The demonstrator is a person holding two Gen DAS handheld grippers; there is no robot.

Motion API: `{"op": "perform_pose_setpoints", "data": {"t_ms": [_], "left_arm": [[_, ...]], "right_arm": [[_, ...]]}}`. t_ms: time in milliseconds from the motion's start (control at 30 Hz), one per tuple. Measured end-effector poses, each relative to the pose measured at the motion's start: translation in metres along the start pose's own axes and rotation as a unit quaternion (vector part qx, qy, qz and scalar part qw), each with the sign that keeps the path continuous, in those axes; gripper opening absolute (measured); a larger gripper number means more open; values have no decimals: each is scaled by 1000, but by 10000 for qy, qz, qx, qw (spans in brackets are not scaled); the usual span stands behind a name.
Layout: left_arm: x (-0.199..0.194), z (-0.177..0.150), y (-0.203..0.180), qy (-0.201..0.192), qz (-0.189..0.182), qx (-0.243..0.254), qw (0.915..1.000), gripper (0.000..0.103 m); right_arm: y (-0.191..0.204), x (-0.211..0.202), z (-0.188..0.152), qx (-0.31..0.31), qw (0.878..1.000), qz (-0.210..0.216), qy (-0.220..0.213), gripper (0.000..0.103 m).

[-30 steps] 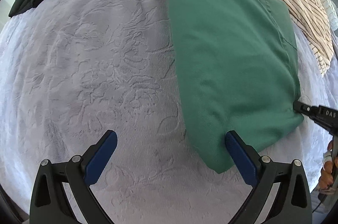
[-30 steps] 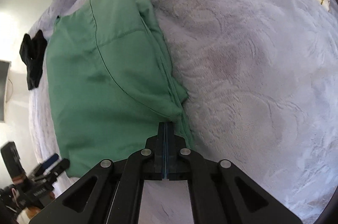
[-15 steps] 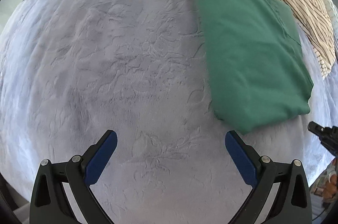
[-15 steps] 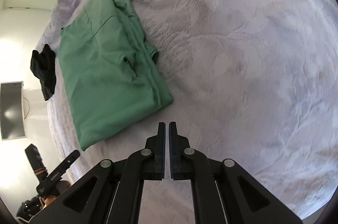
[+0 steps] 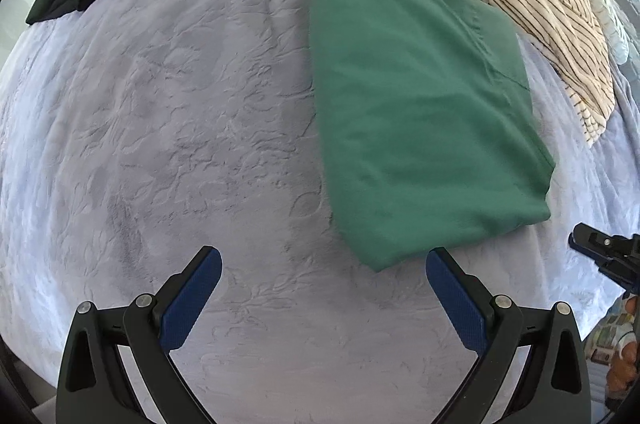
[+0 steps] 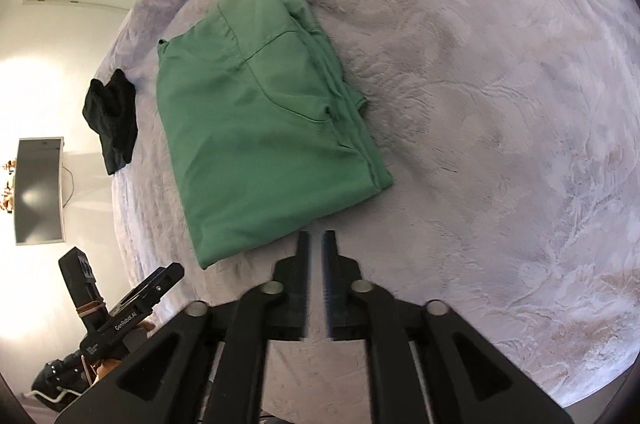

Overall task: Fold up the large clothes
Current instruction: 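Press the folded shirt flat with the right tool and withdraw both tools, then grasp the folded green shirt end with the right tool and lift it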

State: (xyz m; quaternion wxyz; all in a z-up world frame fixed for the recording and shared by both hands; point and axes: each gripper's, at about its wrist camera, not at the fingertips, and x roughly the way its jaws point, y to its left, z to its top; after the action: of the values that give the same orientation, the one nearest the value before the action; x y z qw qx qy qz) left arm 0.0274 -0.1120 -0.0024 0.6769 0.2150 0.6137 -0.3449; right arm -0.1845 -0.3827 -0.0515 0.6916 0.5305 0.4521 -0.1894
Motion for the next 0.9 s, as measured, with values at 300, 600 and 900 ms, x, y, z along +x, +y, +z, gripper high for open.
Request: {"op": "perform_pose_setpoints", "data": {"t_ms": [300,600,900], "left_arm": [[2,20,3,-299,30,-223,9993,103],[14,64,2,-331,-178,-276,9989,103],[70,105,13,10,-775,-578,9953,103]], "right_arm": [[32,-5,24,-487,9988,96,59,78],[67,-22,112,-1031,9910,812,-281,103],[26,47,182,-505,9966,526,383,103]]}}
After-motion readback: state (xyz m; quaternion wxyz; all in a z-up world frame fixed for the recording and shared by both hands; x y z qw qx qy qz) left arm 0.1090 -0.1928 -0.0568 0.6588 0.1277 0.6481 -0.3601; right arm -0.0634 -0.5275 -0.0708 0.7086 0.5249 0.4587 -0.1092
